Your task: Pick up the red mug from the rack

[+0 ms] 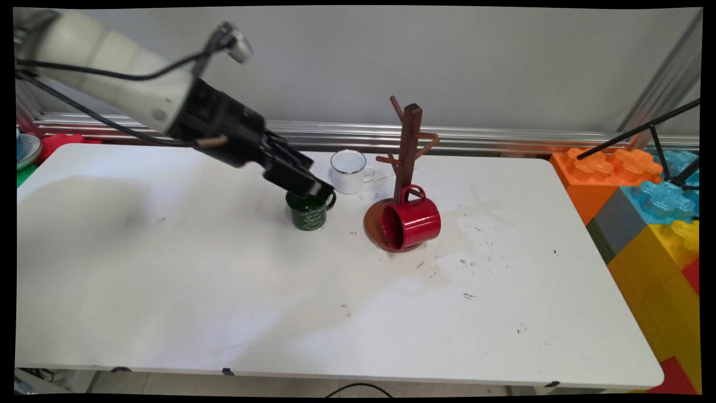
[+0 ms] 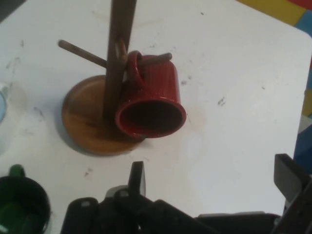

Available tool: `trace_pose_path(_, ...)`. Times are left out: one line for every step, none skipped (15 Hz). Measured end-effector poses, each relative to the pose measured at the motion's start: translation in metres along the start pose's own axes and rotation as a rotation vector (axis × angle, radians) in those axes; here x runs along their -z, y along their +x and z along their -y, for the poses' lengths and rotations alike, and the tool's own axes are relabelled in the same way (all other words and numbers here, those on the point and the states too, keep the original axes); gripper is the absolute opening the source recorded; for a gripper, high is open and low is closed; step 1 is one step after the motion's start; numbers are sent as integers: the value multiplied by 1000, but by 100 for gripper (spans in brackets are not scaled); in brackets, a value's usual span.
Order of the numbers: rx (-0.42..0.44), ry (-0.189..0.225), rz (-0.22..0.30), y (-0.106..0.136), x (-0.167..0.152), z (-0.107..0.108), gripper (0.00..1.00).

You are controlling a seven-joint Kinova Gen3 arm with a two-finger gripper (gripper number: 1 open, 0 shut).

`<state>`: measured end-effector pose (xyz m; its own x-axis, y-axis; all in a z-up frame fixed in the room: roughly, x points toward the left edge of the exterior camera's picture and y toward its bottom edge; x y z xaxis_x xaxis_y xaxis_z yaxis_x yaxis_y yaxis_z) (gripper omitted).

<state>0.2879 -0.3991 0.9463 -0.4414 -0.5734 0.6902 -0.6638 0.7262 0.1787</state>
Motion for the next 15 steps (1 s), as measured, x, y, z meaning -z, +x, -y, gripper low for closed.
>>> trace_pose_path(0,3,2,0,-11,-2,100)
trace_pose_path(1,5,5,-2,-23,-3,100)
trace_pose_path(3,7,5,-2,-33,-4,100)
trace_pose_path(7,8,6,-4,-44,-6,100)
trace_pose_path(11,9,6,-6,-55,-7,100)
trace_pose_path(17,10,5,-7,-66,-7,100)
trace_pose_path(23,11,3,-9,-75,-8,100)
trace_pose_path(27,11,1,-10,-81,-8,100)
trace_pose_path(32,12,-1,-12,-90,-8,100)
trace_pose_path(39,13,-3,-15,-100,-8,100)
trace_pose_path(44,14,-5,-17,-108,-7,100)
trace_pose_path(49,14,-7,-19,-114,-7,100)
trace_pose_path(54,13,-11,-21,-122,-7,100)
trace_pose_path(58,11,-15,-22,-130,-7,100)
trace_pose_path(63,8,-22,-25,-138,-7,100)
